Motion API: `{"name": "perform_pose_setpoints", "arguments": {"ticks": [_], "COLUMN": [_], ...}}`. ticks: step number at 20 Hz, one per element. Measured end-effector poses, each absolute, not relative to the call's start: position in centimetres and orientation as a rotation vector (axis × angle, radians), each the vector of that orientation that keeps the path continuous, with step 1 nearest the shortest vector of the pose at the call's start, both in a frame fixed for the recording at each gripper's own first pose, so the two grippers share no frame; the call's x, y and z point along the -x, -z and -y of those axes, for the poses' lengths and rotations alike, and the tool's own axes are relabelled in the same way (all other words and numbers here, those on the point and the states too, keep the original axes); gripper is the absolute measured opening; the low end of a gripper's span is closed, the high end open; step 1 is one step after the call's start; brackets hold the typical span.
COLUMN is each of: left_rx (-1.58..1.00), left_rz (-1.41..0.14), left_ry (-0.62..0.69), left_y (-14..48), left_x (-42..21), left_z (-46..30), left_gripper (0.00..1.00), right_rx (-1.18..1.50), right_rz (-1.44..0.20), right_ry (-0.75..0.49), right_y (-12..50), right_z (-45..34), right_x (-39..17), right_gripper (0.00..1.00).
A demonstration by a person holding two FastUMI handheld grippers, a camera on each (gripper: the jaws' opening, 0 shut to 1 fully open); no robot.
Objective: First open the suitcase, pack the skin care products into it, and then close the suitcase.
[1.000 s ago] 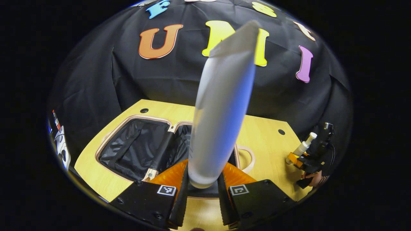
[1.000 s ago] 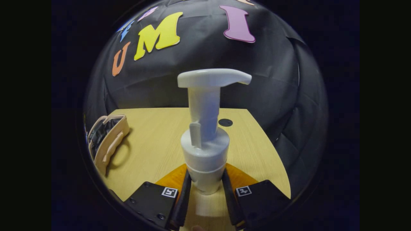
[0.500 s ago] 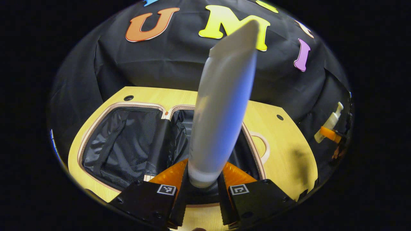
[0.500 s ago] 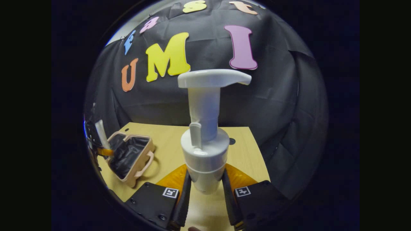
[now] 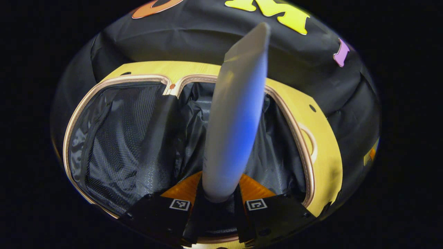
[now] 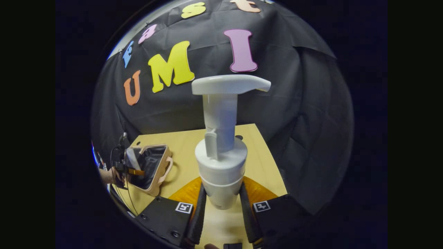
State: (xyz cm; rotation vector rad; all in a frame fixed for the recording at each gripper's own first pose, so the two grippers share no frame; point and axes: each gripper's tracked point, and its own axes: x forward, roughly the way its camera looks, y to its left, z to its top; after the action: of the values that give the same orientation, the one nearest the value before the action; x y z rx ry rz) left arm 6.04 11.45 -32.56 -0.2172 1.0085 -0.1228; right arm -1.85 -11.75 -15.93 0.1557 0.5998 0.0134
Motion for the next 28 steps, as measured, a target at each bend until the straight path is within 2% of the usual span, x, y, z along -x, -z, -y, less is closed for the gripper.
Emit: {"name": "perform_pose_setpoints", "arguments": {"ticks": [1, 8, 12, 13, 14, 15, 16, 17, 18, 19, 20, 25, 26, 28], "left_rx": [0.229, 0.348, 0.362, 0.358, 0.352, 0.347, 0.377, 0.374, 0.374, 0.371, 0.364, 0.380, 0.366, 0.389], "left_rz": [-1.042, -1.241, -1.264, -1.268, -1.273, -1.284, -1.269, -1.261, -1.251, -1.212, -1.185, -0.933, -0.837, -0.744], "left_ry": [0.125, 0.087, 0.072, 0.064, 0.060, 0.052, 0.046, 0.038, 0.052, 0.048, 0.047, 0.073, 0.072, 0.091], "left_y": [32.9, 33.7, 33.8, 33.8, 33.8, 33.7, 33.0, 32.5, 32.1, 30.4, 29.8, 23.6, 21.6, 19.8], "left_x": [-6.0, -5.8, -5.7, -5.6, -5.4, -5.0, -4.9, -4.7, -4.5, -3.8, -3.7, -0.8, 1.3, 4.7], "left_z": [-11.2, -11.4, -11.4, -11.3, -11.3, -11.3, -10.9, -11.0, -10.9, -11.2, -11.6, -14.0, -15.1, -15.7], "left_gripper": [0.45, 0.45, 0.45, 0.38, 0.47, 0.49, 0.65, 0.75, 0.78, 0.94, 0.97, 0.99, 0.98, 0.98], "right_rx": [-0.158, -0.205, -0.186, -0.181, -0.175, -0.165, -0.165, -0.153, -0.139, -0.125, -0.117, -0.067, -0.045, -0.037], "right_rz": [-0.597, -0.599, -0.585, -0.588, -0.590, -0.588, -0.592, -0.597, -0.600, -0.598, -0.596, -0.615, -0.632, -0.659], "right_ry": [-0.007, 0.030, 0.032, 0.029, 0.026, 0.025, 0.020, 0.009, -0.008, -0.049, -0.074, -0.289, -0.363, -0.459], "right_y": [15.7, 15.5, 14.6, 14.6, 14.6, 14.3, 14.2, 14.1, 14.0, 13.5, 13.3, 13.0, 13.2, 13.7], "right_z": [11.8, 12.4, 12.6, 12.5, 12.3, 12.3, 11.9, 11.4, 10.6, 8.7, 7.5, -3.3, -7.4, -13.4], "right_x": [2.2, 3.5, 4.0, 4.2, 4.5, 4.7, 4.9, 5.0, 5.0, 4.8, 4.5, 2.4, 1.4, -0.2], "right_gripper": [0.46, 0.46, 0.46, 0.46, 0.46, 0.46, 0.46, 0.46, 0.46, 0.46, 0.43, 0.46, 0.46, 0.46]}}
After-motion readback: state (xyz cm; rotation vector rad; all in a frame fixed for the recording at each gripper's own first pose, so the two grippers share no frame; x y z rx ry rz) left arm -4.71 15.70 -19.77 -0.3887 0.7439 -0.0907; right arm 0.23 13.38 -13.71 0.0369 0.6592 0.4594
